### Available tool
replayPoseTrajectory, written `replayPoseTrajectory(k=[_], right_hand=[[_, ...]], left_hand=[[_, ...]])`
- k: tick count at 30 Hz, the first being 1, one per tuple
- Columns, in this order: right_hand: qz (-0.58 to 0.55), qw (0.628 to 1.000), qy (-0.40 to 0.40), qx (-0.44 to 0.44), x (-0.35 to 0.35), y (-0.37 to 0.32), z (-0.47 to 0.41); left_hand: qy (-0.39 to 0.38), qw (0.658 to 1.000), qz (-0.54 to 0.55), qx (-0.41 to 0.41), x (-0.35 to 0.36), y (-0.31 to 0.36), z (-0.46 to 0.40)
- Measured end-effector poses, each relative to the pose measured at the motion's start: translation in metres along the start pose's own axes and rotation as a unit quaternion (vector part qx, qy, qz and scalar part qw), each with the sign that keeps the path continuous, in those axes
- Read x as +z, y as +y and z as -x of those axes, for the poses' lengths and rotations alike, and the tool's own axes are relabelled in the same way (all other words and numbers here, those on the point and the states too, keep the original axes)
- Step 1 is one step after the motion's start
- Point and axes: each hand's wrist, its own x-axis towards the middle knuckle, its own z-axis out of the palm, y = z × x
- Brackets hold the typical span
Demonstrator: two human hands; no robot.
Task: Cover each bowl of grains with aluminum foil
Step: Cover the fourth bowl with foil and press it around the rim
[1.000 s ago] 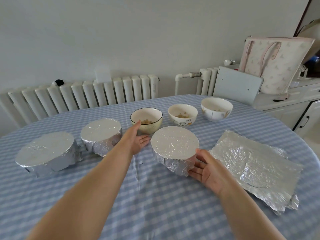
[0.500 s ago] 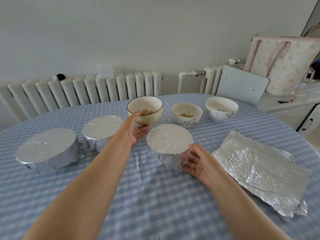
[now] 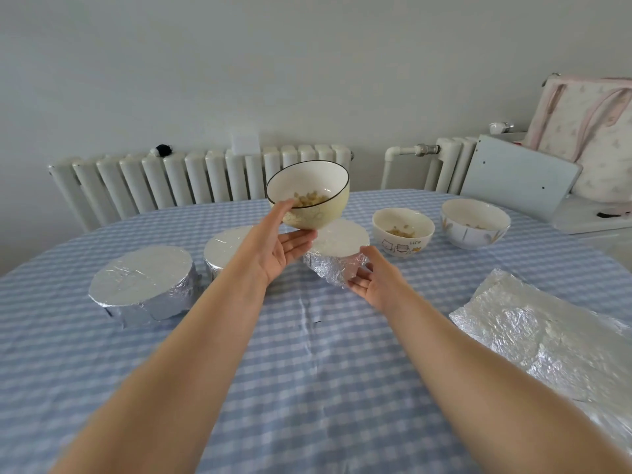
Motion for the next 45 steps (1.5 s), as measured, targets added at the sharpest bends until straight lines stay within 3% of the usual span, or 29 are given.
replayPoseTrajectory(k=[10, 14, 16, 19, 22, 25, 27, 30, 38, 45], right_hand=[[-0.001, 1.0, -0.017, 0.024, -0.017, -0.001, 0.011], [0.076, 0.997, 0.014, -0.01, -0.027, 0.004, 0.038], [0.171, 0.982, 0.045, -0.065, -0.037, 0.002, 0.056], [0.36, 0.91, 0.089, -0.186, -0.063, -0.003, 0.08], [0.575, 0.753, 0.17, -0.269, -0.095, -0.006, 0.099], [0.738, 0.617, 0.209, -0.176, -0.126, -0.001, 0.107], [0.782, 0.574, 0.216, -0.11, -0.14, 0.007, 0.109], [0.767, 0.584, 0.229, -0.135, -0.147, 0.018, 0.109], [0.754, 0.545, 0.302, -0.207, -0.151, 0.034, 0.111], [0.697, 0.563, 0.322, -0.306, -0.16, 0.033, 0.11]], left_hand=[[-0.039, 0.998, -0.041, -0.018, 0.001, -0.033, 0.032], [-0.066, 0.993, -0.084, -0.039, 0.002, -0.049, 0.046], [-0.084, 0.988, -0.115, -0.056, 0.001, -0.055, 0.054], [-0.12, 0.976, -0.162, -0.08, -0.006, -0.064, 0.063], [-0.15, 0.961, -0.203, -0.11, -0.011, -0.074, 0.071], [-0.174, 0.947, -0.228, -0.145, -0.012, -0.085, 0.08], [-0.184, 0.938, -0.245, -0.162, -0.012, -0.092, 0.083], [-0.195, 0.921, -0.292, -0.168, -0.011, -0.099, 0.087], [-0.225, 0.902, -0.349, -0.118, -0.011, -0.108, 0.096], [-0.224, 0.892, -0.388, -0.054, -0.011, -0.108, 0.1]])
